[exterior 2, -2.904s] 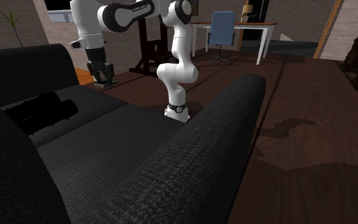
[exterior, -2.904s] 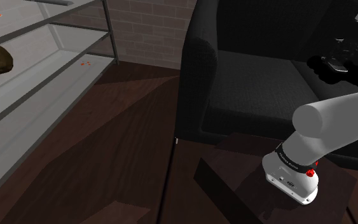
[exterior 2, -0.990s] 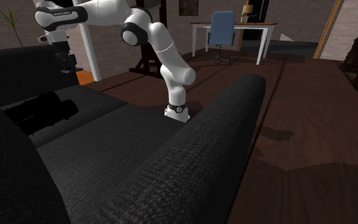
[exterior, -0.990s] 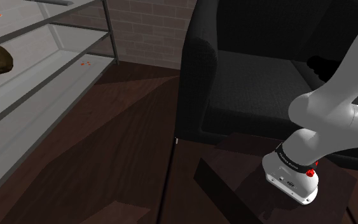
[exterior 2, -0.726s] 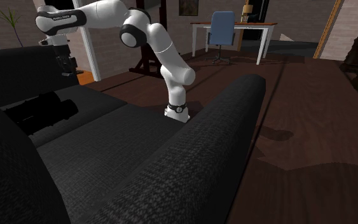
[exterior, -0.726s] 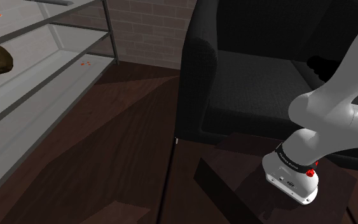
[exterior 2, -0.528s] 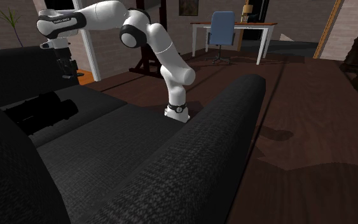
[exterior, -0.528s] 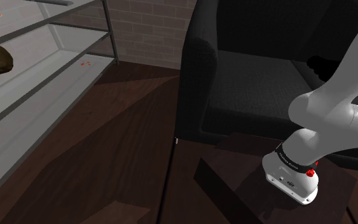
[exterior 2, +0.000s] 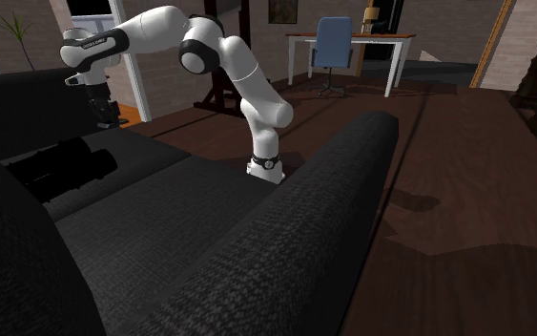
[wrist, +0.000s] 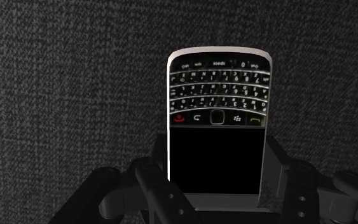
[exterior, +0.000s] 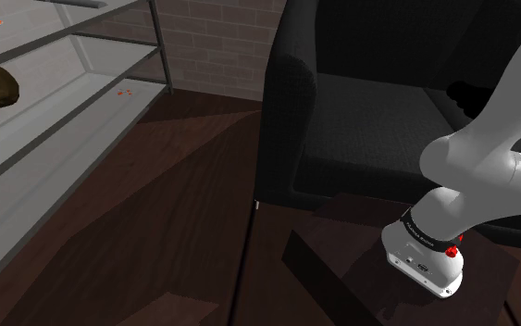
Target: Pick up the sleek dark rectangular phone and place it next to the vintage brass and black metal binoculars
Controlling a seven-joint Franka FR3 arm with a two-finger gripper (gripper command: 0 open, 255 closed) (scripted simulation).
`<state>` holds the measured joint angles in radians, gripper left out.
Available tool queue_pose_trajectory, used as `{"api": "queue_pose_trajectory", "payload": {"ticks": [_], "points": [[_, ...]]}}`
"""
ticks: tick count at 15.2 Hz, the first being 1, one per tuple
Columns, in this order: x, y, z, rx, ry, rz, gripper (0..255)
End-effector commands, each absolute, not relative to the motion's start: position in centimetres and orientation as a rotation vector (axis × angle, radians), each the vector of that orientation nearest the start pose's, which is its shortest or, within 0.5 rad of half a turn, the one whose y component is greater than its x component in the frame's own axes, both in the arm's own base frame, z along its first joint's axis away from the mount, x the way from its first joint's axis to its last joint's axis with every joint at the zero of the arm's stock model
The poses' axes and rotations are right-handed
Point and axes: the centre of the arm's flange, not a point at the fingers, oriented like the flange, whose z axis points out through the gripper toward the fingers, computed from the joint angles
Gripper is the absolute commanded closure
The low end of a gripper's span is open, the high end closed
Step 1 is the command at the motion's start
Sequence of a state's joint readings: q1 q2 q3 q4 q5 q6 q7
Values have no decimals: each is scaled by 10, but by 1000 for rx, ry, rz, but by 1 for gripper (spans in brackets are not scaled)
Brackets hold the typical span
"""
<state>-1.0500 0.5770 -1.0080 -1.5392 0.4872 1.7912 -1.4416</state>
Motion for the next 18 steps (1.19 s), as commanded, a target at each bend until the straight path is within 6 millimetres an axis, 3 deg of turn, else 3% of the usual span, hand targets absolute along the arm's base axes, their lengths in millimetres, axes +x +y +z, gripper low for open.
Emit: {"api": "queue_pose_trajectory", "payload": {"ticks": [1,13,18], "points": [[-170,-640,420,-2919,1023,2,255],[-170,-640,357,-2919,1023,2,255],[-170,-640,354,-2919,1023,2,255]]}}
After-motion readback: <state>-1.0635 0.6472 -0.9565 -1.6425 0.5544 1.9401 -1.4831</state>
